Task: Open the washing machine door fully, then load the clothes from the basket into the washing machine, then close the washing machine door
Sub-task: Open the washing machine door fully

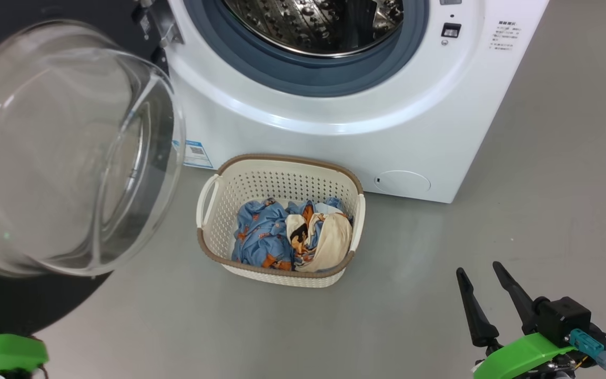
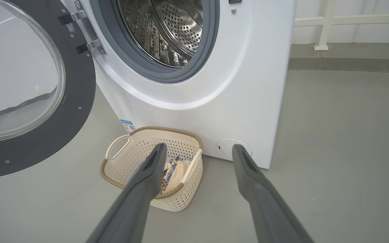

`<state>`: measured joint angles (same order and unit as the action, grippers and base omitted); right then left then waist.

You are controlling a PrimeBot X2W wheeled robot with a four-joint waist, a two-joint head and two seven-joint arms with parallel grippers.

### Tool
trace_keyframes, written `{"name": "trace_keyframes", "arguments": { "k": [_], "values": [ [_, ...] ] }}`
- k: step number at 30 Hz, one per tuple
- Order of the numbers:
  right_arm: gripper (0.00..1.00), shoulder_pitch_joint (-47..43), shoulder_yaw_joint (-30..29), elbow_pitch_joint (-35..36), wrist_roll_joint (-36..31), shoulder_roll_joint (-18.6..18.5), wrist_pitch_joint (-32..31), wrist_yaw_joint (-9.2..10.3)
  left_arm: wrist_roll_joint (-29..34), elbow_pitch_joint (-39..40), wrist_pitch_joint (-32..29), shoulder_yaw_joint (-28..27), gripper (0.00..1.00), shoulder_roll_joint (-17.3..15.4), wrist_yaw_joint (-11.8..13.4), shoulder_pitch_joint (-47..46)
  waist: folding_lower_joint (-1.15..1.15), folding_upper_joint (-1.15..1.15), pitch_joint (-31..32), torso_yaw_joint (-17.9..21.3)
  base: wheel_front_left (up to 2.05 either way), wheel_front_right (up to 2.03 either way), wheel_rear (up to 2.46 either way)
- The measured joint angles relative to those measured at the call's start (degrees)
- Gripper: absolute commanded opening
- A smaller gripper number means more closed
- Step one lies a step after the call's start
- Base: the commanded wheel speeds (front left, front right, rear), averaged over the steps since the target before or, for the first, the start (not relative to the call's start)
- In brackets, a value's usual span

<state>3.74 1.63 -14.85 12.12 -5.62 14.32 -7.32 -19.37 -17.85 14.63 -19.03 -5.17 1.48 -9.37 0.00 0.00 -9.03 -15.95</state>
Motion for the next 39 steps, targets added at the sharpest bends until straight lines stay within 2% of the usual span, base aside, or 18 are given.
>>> {"name": "trace_keyframes", "arguments": {
  "k": [10,21,30,35,39],
  "values": [
    [1.0,0.74,-0.07,-0.1,-0.01,-0.03,0.0,0.0,2.14,-5.41,0.0,-7.28,0.0,-1.07,-2.88,-5.08,0.0,0.0,-0.76,1.11,0.0,0.0,0.0],
    [1.0,1.0,-0.14,-0.24,0.0,0.03,0.0,0.0,6.75,-8.73,0.0,-10.9,0.0,-1.92,-5.87,-7.38,0.0,0.0,-0.7,1.43,0.0,0.0,0.0],
    [1.0,1.0,-0.6,-0.22,0.0,0.25,0.0,0.0,8.89,-3.22,0.0,-10.78,0.0,0.92,-7.87,-7.23,0.0,0.0,-0.38,1.59,0.0,0.0,0.0],
    [1.0,0.97,-0.77,-0.22,0.0,0.43,0.0,0.0,9.6,1.0,0.01,-8.16,0.0,3.24,-8.32,-5.28,0.0,0.0,0.39,1.49,0.0,0.0,0.0],
    [1.0,0.96,-0.71,-0.21,0.0,0.7,0.0,0.0,9.57,3.7,0.01,-6.06,0.0,3.89,-8.32,-2.88,0.0,0.0,1.04,1.52,0.0,0.0,0.0]
  ]
}}
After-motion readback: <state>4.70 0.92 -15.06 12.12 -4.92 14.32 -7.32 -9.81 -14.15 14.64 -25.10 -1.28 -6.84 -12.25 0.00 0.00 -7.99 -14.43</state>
